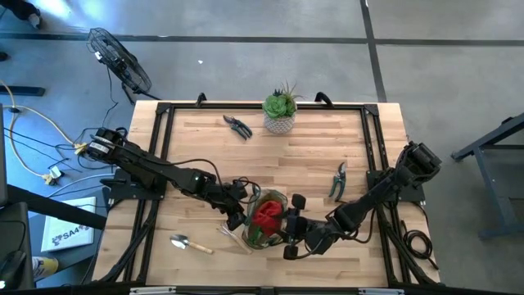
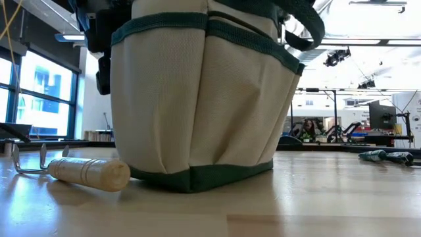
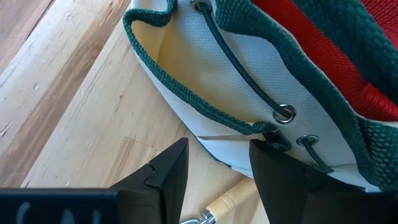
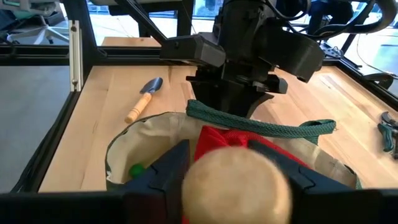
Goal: Pick & Place Garden tools in Gardening bag
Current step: Put the light brown trowel into the white gardening bag
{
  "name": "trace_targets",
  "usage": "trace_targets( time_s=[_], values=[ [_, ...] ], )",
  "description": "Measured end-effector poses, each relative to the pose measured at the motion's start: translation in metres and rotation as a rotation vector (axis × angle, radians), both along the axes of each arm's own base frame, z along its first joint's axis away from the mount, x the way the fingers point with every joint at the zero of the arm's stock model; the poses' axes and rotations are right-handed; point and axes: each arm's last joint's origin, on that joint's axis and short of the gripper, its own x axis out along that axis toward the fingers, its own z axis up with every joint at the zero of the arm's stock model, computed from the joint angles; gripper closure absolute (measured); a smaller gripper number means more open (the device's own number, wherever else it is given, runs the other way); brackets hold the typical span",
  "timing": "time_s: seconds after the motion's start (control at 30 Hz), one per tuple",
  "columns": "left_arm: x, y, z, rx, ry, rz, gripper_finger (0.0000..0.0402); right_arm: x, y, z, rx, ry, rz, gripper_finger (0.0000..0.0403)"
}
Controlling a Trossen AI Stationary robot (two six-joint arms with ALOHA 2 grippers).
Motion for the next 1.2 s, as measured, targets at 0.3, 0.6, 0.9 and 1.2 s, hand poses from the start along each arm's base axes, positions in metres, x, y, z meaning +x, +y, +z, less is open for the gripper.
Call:
trace_targets(
  time_s=[0.3, 0.6, 0.9, 1.2],
  values=[
    [-0.002, -0.005, 0.0, 0.002, 0.006, -0.013, 0.0236, -0.001, -0.001, -0.002, -0.014, 0.017, 0.0, 0.0307],
    [-0.002, -0.006, 0.0, 0.001, 0.006, -0.012, 0.0236, -0.004, -0.003, -0.009, -0.017, 0.082, -0.019, 0.0374],
    [-0.002, -0.006, 0.0, 0.003, 0.005, -0.01, 0.0236, -0.004, -0.008, -0.016, 0.024, 0.102, -0.007, 0.0374],
    [-0.002, -0.006, 0.0, 0.003, 0.004, -0.01, 0.0236, -0.001, -0.011, -0.02, 0.043, 0.123, 0.13, 0.0374]
  ],
)
